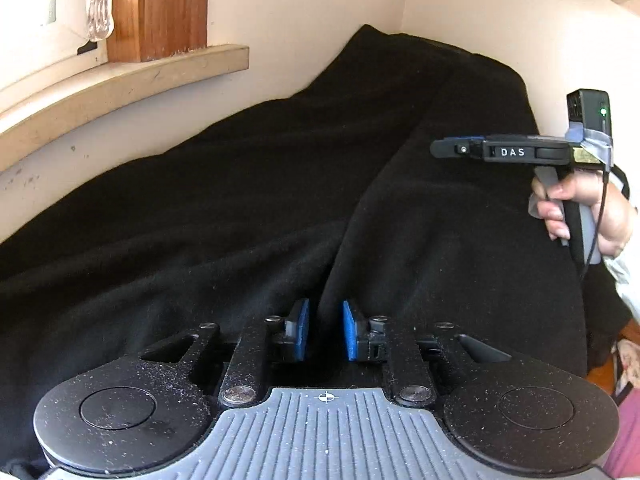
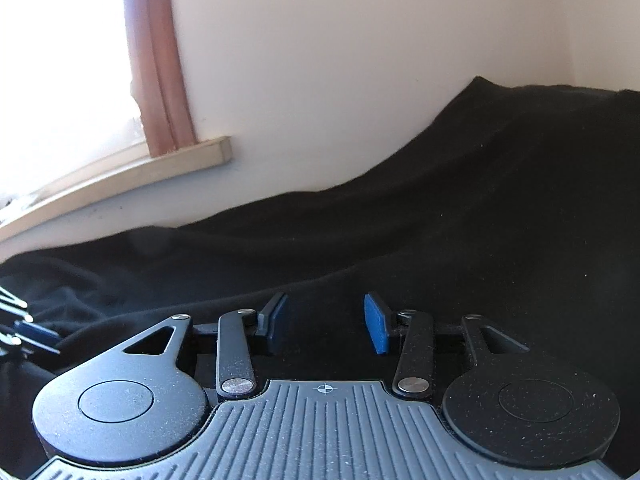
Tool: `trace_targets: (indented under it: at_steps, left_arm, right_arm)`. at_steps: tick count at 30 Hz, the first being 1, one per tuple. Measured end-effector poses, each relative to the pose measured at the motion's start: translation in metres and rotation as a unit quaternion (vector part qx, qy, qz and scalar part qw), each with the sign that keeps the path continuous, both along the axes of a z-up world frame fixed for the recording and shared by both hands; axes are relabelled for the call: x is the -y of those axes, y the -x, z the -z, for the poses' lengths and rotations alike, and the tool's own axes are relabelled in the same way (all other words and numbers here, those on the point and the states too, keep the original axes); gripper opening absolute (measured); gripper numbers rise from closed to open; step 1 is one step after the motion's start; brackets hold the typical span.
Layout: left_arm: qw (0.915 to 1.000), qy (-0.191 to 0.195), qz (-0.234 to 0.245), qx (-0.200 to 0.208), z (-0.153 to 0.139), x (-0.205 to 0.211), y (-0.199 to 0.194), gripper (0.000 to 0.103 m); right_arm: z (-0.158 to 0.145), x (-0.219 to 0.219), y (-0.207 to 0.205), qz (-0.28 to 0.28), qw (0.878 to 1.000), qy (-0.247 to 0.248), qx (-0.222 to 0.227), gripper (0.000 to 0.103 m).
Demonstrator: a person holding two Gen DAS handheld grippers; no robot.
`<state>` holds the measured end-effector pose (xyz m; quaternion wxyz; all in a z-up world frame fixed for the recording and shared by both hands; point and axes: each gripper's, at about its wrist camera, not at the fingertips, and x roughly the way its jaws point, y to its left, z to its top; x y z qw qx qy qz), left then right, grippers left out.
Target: Fold clothes
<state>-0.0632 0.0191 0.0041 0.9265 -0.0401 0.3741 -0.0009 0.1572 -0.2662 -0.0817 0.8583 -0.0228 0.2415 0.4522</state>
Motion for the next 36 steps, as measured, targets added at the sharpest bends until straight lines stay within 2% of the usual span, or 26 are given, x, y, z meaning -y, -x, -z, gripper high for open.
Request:
trace_targets:
  at_steps: [4, 5, 6, 7, 10, 11, 12, 14, 15, 18, 19, 21, 22, 23, 27, 32, 34, 35, 36]
  left_arm:
    - [0.9997, -0.021, 0.014, -0.005, -0.002, 0.004, -0.004, 0.020]
    - [0.9995, -0.023, 0.020, -0.001, -0.005, 0.004, -0.005, 0.015]
    - [0.9993, -0.025, 0.027, 0.003, -0.008, 0.005, -0.005, 0.001]
    - [0.9991, -0.028, 0.031, 0.011, -0.013, 0.005, -0.004, 0.001]
    - [0.9959, -0.045, 0.010, 0.078, -0.048, 0.001, 0.005, 0.001]
    - [0.9956, -0.044, 0.008, 0.082, -0.055, 0.000, 0.004, 0.001]
    - [0.9948, -0.064, 0.004, 0.080, -0.056, 0.003, 0.000, 0.002]
    - [0.9860, -0.144, -0.020, 0.082, -0.049, 0.011, -0.005, 0.002]
    - [0.9848, -0.153, -0.028, 0.078, -0.043, 0.010, -0.007, 0.002]
    - [0.9927, -0.101, -0.041, 0.053, -0.030, -0.004, -0.006, 0.010]
    - [0.9934, -0.090, -0.047, 0.055, -0.029, -0.008, -0.001, 0.019]
    - [0.9937, -0.079, -0.056, 0.056, -0.028, -0.012, 0.011, 0.031]
    - [0.9934, -0.081, -0.059, 0.057, -0.027, -0.013, 0.018, 0.043]
    - [0.9934, -0.081, -0.060, 0.054, -0.025, -0.015, 0.024, 0.046]
    - [0.9944, -0.059, -0.080, 0.036, -0.010, -0.032, 0.045, 0.046]
    - [0.9919, -0.025, -0.116, 0.045, -0.002, -0.059, 0.070, 0.047]
    - [0.9898, -0.012, -0.132, 0.053, -0.004, -0.070, 0.078, 0.049]
    - [0.9882, -0.019, -0.141, 0.055, -0.007, -0.071, 0.083, 0.049]
    - [0.9865, -0.025, -0.151, 0.058, -0.011, -0.073, 0.088, 0.056]
  right_arm:
    - [-0.001, -0.001, 0.002, -0.001, 1.000, 0.004, 0.001, 0.043]
    - [-0.002, 0.000, 0.002, 0.000, 1.000, 0.001, 0.003, 0.043]
    - [-0.003, 0.000, 0.003, 0.002, 1.000, -0.002, 0.004, 0.043]
    - [-0.003, 0.000, 0.003, 0.004, 1.000, -0.004, 0.005, 0.043]
    - [-0.002, 0.000, 0.003, 0.006, 1.000, -0.003, 0.004, 0.043]
    - [-0.002, -0.001, 0.003, 0.005, 1.000, -0.002, 0.003, 0.043]
    - [-0.002, -0.003, 0.003, 0.003, 1.000, -0.001, 0.002, 0.043]
    - [-0.001, -0.004, 0.002, 0.003, 1.000, 0.001, 0.001, 0.043]
    - [-0.001, -0.004, 0.002, 0.004, 1.000, 0.001, 0.000, 0.043]
    - [-0.001, -0.003, 0.002, 0.007, 1.000, 0.000, -0.001, 0.043]
    - [-0.001, -0.004, 0.002, 0.007, 1.000, 0.001, -0.001, 0.043]
    - [-0.001, -0.004, 0.001, 0.005, 1.000, 0.000, -0.003, 0.043]
    - [-0.001, -0.003, 0.001, 0.006, 1.000, -0.002, -0.005, 0.043]
    - [-0.001, -0.002, 0.000, 0.009, 1.000, -0.006, -0.007, 0.043]
    - [0.000, -0.002, -0.005, 0.024, 1.000, -0.005, -0.018, 0.042]
    - [0.002, -0.011, -0.006, 0.035, 0.999, 0.026, -0.020, 0.041]
    - [0.003, -0.016, -0.006, 0.038, 0.998, 0.042, -0.018, 0.042]
    - [0.003, -0.019, -0.006, 0.039, 0.998, 0.049, -0.017, 0.042]
    - [0.004, -0.021, -0.006, 0.041, 0.997, 0.057, -0.016, 0.043]
